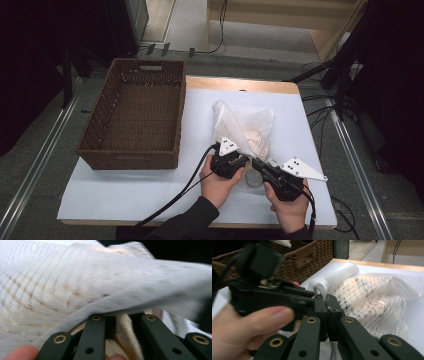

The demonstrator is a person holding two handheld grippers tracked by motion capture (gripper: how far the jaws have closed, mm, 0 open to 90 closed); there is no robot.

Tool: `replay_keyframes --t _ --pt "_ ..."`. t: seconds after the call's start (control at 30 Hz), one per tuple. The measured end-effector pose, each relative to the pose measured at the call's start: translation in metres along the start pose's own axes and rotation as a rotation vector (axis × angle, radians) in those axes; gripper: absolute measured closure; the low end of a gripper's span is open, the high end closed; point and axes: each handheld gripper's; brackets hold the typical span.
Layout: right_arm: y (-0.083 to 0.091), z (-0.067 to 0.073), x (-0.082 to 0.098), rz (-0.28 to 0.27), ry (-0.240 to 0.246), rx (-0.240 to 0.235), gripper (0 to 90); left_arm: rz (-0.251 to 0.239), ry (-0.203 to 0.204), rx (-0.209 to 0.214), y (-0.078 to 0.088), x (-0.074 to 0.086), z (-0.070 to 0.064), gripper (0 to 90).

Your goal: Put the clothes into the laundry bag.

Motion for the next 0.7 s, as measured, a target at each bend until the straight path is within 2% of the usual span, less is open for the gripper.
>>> replay_keyframes --t 0.03,0.07,0.13,0.17,0.23,0.27,0.3,0.33,0.37,0.47,0.53,0.6,0.63,0.67,0.7 --pt "-0.001 -0.001 0.001 0.004 -0.003 0.004 90.0 0.000 0.000 0.000 0.000 0.000 0.000 80.1" --pt "-0.001 -0.001 0.001 0.004 -0.003 0.004 90.0 0.036 -0.001 -0.013 -0.009 0.003 0.005 80.1" --pt "-0.002 -0.004 0.004 0.016 -0.006 0.007 90.0 0.138 0.055 0.030 -0.027 0.010 0.016 73.7" --pt "-0.003 -0.005 0.005 0.019 -0.003 0.010 90.0 0.144 0.062 0.049 -0.029 0.012 0.019 72.7" --pt "-0.003 -0.008 0.006 0.021 -0.009 0.012 90.0 0.162 0.003 0.037 -0.024 0.010 0.015 64.9" --pt "-0.003 -0.010 0.006 0.019 -0.005 0.015 90.0 0.176 -0.024 0.061 -0.018 0.008 0.011 59.0" --pt "-0.003 -0.011 0.006 0.021 -0.007 0.022 90.0 0.176 -0.024 0.061 -0.018 0.008 0.011 53.6" --pt "-0.003 -0.011 0.006 0.021 -0.007 0.022 90.0 0.175 -0.043 0.075 -0.012 0.007 0.008 53.6" --pt "-0.003 -0.014 0.006 0.019 -0.012 0.031 90.0 0.159 -0.065 0.090 -0.003 0.008 0.006 47.0" --pt "-0.002 -0.018 0.005 0.014 -0.019 0.040 90.0 0.123 -0.071 0.132 0.019 0.010 0.001 42.9" --pt "-0.002 -0.019 0.004 0.014 -0.020 0.041 90.0 0.145 -0.087 0.133 0.026 0.015 0.001 41.7" --pt "-0.002 -0.018 0.004 0.010 -0.023 0.041 90.0 0.211 -0.095 0.127 0.025 0.024 0.001 39.3" --pt "-0.002 -0.018 0.003 0.010 -0.024 0.040 90.0 0.262 -0.096 0.122 0.020 0.030 0.002 39.5" --pt "-0.003 -0.017 0.003 0.010 -0.024 0.040 90.0 0.286 -0.097 0.117 0.016 0.033 0.003 39.1" --pt "-0.005 -0.014 0.004 0.014 -0.021 0.033 90.0 0.273 -0.096 0.110 0.014 0.033 0.002 44.2"
Point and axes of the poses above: each handheld gripper's, and its own axes: y roughly backward along the jaws, x roughly out of its underside, z roughly to its left, and after that the axes turned 12 degrees about x, right-handed
